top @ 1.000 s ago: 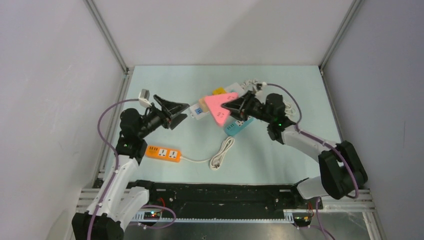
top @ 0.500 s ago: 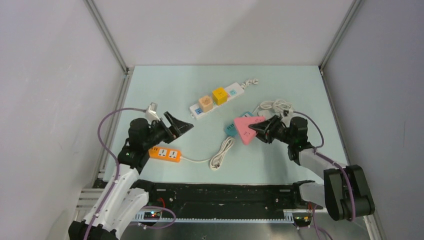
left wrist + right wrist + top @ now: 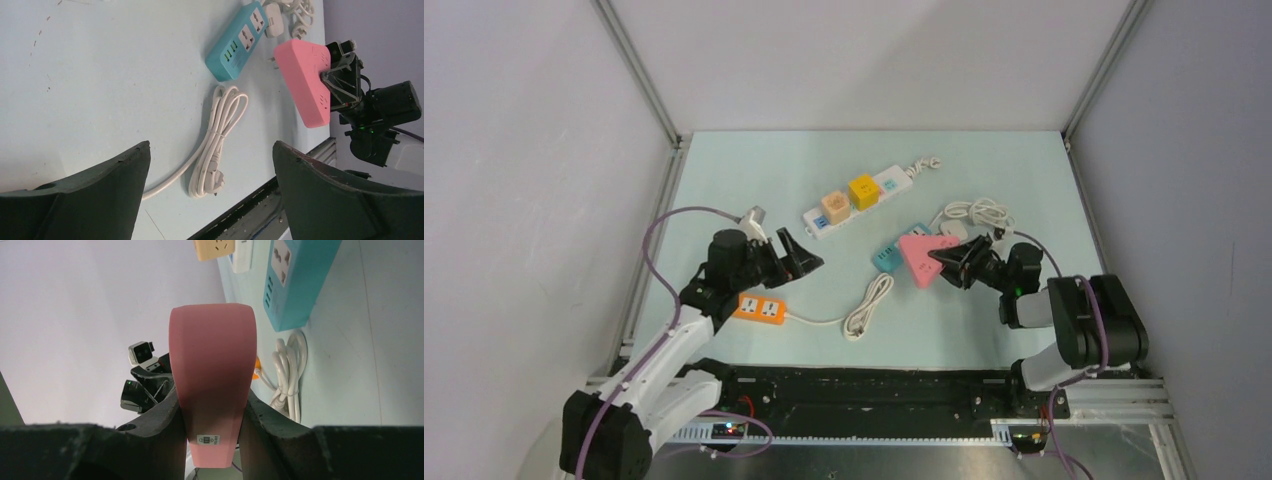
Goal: Insert the plug
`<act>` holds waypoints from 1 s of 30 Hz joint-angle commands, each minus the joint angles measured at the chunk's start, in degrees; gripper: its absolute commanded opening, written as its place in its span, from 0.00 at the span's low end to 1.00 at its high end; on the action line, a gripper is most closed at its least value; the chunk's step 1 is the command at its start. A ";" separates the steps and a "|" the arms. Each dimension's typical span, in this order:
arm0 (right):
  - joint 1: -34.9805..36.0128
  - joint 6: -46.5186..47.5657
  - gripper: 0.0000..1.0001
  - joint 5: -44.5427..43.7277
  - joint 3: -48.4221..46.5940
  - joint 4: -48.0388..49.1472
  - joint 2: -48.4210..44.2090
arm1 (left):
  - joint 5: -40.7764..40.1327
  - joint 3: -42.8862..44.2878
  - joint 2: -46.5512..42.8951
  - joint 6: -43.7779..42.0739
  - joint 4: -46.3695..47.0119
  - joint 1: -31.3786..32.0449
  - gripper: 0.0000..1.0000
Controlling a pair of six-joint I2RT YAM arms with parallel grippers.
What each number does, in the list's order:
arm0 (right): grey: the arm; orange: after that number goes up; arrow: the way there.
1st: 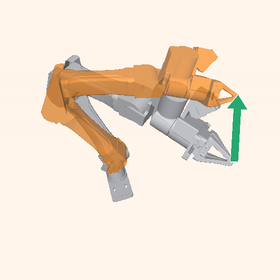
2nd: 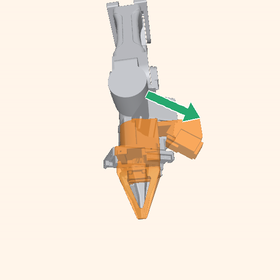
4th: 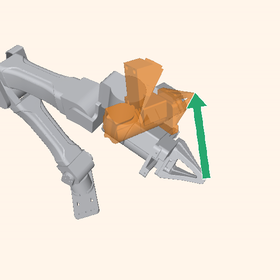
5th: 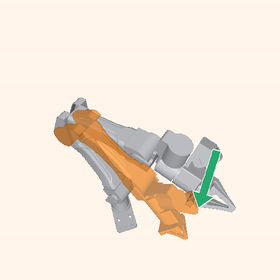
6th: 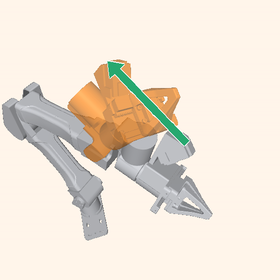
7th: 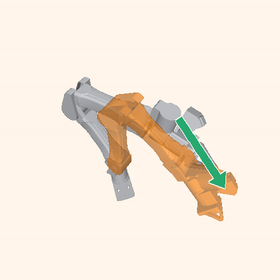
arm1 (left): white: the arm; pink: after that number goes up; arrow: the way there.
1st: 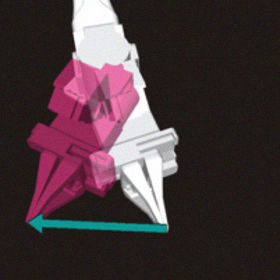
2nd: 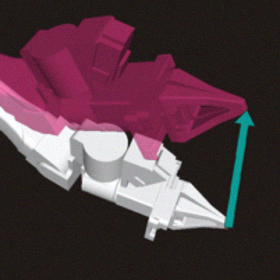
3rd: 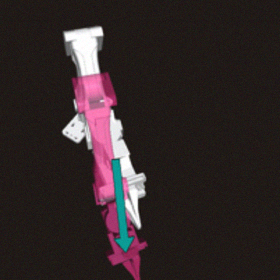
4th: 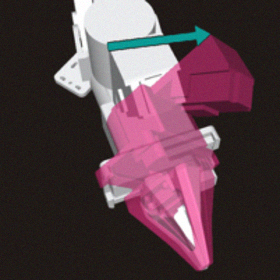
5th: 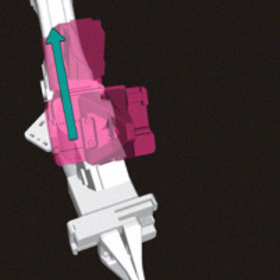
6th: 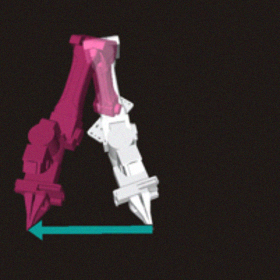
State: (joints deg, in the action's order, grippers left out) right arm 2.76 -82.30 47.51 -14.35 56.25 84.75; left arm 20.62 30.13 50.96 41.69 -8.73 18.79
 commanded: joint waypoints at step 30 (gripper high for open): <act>1.04 0.73 0.00 -5.58 -7.09 23.04 24.26 | -3.91 0.33 1.29 -3.59 5.80 0.59 0.95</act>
State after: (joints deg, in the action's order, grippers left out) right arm 3.68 -82.48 44.69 -20.43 75.77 108.29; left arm 18.09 30.13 54.02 39.42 -5.19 19.00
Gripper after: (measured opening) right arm 0.391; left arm 0.952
